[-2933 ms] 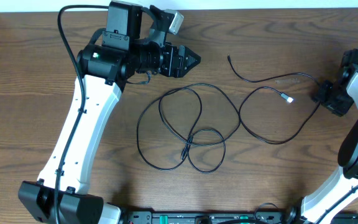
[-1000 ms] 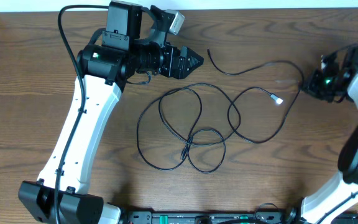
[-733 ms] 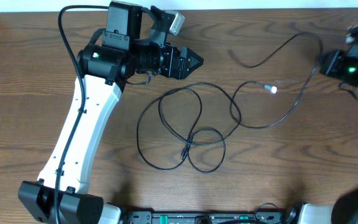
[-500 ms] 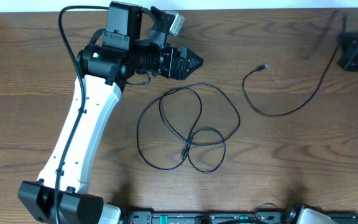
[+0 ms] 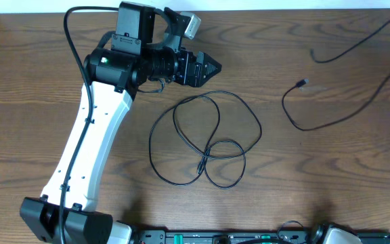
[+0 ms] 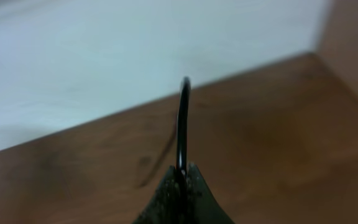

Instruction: Untangle cables

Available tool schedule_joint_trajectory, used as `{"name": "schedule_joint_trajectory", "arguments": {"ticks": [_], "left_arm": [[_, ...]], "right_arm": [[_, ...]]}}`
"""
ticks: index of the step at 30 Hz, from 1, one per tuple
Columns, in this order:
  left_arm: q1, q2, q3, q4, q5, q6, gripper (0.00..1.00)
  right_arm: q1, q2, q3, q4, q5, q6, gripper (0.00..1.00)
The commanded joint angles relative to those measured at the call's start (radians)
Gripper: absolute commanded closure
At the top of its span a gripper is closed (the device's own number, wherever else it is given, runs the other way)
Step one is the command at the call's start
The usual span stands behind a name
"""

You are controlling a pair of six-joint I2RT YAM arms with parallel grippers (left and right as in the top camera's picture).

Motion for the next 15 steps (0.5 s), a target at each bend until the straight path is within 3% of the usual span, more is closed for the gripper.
{"name": "schedule_joint_trajectory", "arguments": {"ticks": [1,6,15], "left_arm": [[-0.002,-0.026,0.018,0.000,0.017,0.010,0.18],[-0.002,-0.026,0.018,0.000,0.017,0.010,0.18],[-0.007,-0.026,0.018,0.000,0.017,-0.002,0.18]], "right_arm": [[-0.012,0.075,0.013,-0.041,0.274,0.020,0.99],[-0.016,0.198,0.013,-0.137,0.461,0.096,0.99],[-0.016,0.397,0.013,-0.213,0.485,0.184,0.99]]}}
